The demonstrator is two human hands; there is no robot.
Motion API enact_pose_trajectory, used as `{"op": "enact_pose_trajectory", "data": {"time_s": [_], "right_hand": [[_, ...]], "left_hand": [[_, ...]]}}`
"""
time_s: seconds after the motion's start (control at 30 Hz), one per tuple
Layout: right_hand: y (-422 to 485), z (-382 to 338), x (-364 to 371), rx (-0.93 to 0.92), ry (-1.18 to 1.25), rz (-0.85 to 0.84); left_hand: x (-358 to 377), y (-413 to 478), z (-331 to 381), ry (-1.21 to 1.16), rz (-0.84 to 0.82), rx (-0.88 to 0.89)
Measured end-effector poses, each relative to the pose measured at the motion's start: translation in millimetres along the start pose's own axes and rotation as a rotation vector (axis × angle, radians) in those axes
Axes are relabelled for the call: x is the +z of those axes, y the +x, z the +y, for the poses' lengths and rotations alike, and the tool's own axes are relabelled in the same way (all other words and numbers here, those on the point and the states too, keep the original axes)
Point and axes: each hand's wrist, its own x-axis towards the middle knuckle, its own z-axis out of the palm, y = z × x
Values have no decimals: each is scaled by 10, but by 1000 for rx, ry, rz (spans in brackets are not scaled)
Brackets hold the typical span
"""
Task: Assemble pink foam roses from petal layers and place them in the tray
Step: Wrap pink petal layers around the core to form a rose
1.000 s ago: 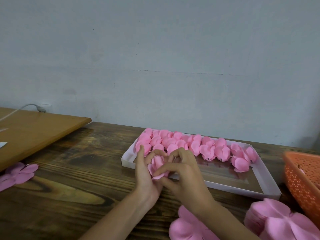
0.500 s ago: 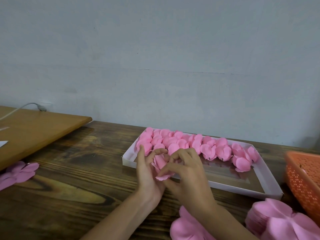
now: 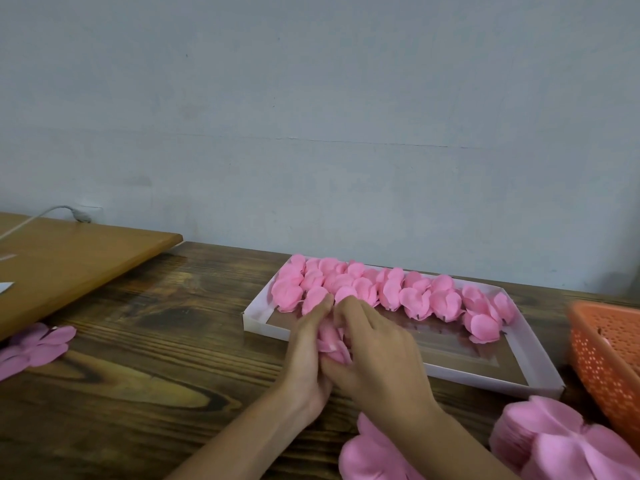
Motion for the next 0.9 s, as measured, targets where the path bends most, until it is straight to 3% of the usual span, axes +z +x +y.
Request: {"op": "enact_pose_trajectory", "data": {"time_s": [0.23,0.43,0.57,0.9], "right_hand": [[73,22,-50,211,230,-181],[74,13,-87,260,212,-201],[72,9,-65,268,201,-199],[1,5,36,259,236,-152]], "left_hand": [[-1,78,66,-120,90,-68],[-134,191,92,-261,176,-55],[-130,292,26,-208,258,7],[-74,111,39,-158,28,17]]}}
